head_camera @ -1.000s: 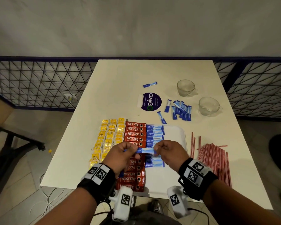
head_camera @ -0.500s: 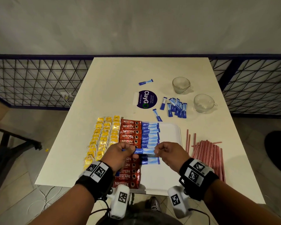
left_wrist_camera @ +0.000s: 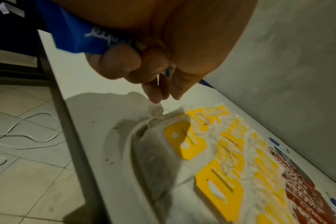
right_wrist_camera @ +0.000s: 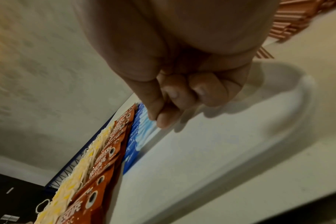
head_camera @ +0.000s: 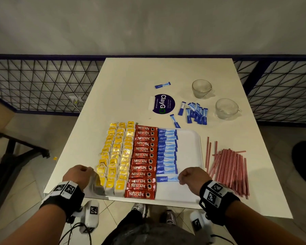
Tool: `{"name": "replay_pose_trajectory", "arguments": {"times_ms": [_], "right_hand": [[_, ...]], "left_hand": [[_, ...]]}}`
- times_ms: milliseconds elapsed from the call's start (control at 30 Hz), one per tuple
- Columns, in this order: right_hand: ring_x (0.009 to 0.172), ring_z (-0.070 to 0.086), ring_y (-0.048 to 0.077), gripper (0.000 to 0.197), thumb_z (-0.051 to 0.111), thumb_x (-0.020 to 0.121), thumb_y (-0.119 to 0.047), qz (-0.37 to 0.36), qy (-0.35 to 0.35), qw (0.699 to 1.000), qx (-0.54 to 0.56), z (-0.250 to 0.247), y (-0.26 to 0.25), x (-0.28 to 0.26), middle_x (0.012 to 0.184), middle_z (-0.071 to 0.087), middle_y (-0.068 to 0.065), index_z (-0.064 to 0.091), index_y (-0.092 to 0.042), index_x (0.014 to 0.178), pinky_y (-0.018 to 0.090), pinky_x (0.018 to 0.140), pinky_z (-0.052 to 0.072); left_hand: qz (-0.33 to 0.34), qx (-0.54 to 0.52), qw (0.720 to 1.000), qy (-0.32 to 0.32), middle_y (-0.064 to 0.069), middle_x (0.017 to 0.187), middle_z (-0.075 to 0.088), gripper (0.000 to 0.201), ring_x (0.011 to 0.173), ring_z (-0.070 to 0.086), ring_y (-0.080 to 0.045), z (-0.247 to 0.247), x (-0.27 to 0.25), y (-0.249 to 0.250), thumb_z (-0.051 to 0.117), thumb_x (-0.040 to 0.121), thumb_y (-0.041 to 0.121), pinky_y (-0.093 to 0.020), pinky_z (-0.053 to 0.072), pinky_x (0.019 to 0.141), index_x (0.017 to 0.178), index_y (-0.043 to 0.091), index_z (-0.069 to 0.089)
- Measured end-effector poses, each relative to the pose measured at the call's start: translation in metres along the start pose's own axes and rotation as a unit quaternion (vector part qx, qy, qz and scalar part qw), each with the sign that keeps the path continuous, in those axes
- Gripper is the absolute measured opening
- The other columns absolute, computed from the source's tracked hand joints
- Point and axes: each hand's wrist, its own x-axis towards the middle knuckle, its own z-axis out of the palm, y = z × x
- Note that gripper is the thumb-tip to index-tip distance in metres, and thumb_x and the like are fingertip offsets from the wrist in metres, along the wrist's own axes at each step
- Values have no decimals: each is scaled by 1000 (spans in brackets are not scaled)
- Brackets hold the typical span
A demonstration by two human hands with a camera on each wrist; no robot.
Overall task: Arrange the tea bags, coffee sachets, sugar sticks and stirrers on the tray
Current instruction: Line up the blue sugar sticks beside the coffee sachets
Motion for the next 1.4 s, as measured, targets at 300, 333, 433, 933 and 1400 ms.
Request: {"name": "replay_pose_trajectory", "arguments": {"times_ms": [300,333,433,933,1400], "right_hand": [[94,65,16,20,66,84,-24,17,34,998,-46,8,-10,-1,93,72,-3,63,-23,65,26,82,51],[94,65,18,22,66,85,-27,17,38,998,-57,8,-11,-1,94,73,-1,63,-22,64,29,85,52],[94,66,19,25,65,86,-28,21,49,996,-68,9,-15,-3,95,73,1,61,-22,63,32,87,52],[84,63,18,34,55,90,-50,25,53,989,-134,7,-14,-2,87,70,-1,59,-20,74,28,76,50],[81,59,4,11,65,87,-41,-251,-25,967,39,6,-114,-33,83,63,-12,67,-34,96,25,75,46]], "left_hand": [[12,-11,1000,-23,-18,99,69,24,84,60,-32,8,-7,-7,60,92,27,-33,49,74,98,6,70],[13,-11,1000,-24,-17,99,69,24,83,59,-31,8,-8,-7,60,92,28,-33,49,74,97,6,70],[10,-11,999,-30,-17,98,69,25,83,60,-31,8,-9,-7,60,92,29,-34,51,74,95,7,71],[-7,-14,1000,-25,-12,83,68,22,68,60,-30,-2,-12,-7,60,91,29,-33,53,67,84,10,70],[94,-438,829,-336,-14,118,58,88,40,38,-19,-10,-118,146,15,69,80,-24,36,41,138,31,38]]}}
